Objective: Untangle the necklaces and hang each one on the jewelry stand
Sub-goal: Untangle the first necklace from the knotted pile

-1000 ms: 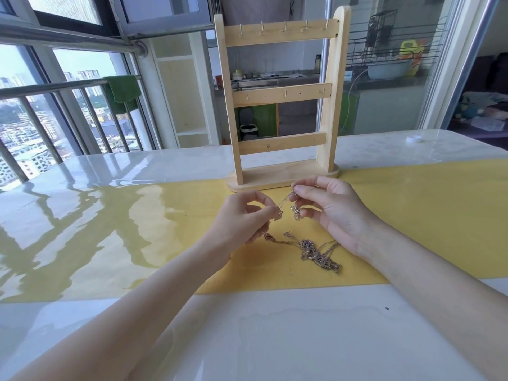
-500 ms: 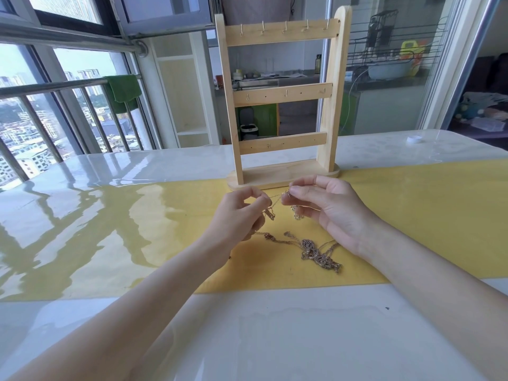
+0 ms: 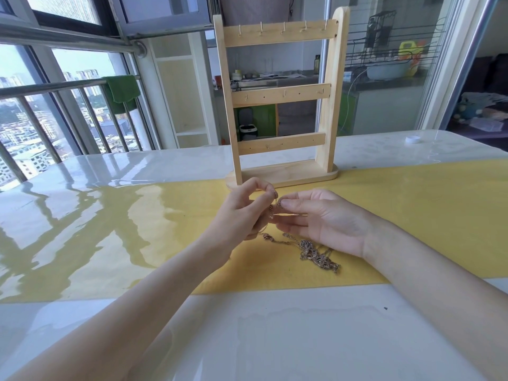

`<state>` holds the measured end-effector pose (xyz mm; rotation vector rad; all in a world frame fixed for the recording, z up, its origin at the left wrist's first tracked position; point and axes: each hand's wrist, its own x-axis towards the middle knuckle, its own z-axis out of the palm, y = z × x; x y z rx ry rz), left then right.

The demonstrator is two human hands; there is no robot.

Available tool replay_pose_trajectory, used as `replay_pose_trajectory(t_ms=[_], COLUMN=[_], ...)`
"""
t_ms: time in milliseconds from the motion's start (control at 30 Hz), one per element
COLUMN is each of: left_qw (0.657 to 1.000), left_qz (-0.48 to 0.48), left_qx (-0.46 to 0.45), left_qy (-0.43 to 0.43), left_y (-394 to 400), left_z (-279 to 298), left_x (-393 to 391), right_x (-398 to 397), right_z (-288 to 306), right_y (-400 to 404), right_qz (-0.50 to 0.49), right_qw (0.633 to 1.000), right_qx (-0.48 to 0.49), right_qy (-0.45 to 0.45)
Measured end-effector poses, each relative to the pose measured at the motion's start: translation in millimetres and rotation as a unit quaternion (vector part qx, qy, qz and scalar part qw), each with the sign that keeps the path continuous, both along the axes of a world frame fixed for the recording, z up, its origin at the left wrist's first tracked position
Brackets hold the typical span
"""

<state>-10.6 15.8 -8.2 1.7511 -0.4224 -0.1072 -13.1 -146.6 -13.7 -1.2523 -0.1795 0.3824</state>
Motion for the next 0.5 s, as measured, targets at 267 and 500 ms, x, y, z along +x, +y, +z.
replay_pose_trajectory(t_ms=[267,500], left_qw=[0.999,0.996], left_qz=[0.002,0.014], left_qx=[0.024,0.056], left_qy=[-0.031,-0.061], left_y=[-0.4,1.1], left_z=[-1.2,-3.9], left_x=[0.5,3.5], right_x=[-1.3,0.3], right_z=[1.2,0.4], right_y=[0.2,0.8], right_qz=[0.021,-0.073], right_qw=[0.999,0.996], right_qx=[0.025,0.034], right_qy=[0.037,0.032])
